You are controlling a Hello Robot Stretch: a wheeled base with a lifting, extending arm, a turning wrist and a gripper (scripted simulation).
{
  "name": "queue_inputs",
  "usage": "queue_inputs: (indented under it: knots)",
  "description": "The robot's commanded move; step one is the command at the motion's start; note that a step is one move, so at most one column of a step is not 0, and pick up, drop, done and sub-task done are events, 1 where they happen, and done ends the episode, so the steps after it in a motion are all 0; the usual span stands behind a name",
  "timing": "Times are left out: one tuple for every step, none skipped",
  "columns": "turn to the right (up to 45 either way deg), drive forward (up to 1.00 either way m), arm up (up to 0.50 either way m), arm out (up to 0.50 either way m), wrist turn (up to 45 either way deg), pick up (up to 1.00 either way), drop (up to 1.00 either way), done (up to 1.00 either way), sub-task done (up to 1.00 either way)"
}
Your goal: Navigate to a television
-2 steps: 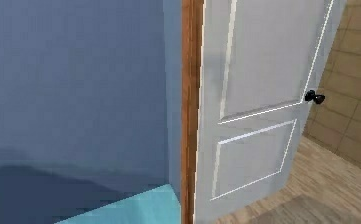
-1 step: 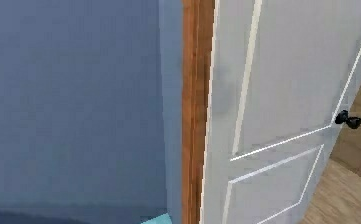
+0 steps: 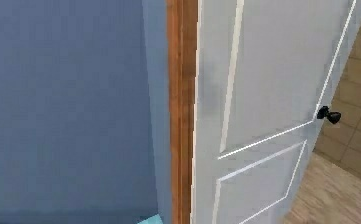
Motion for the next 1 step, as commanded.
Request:
queue_inputs:
  knots:
    - [0.0, 0.05, 0.00, 0.00, 0.0, 0.00, 0.00, 0.00, 0.00]
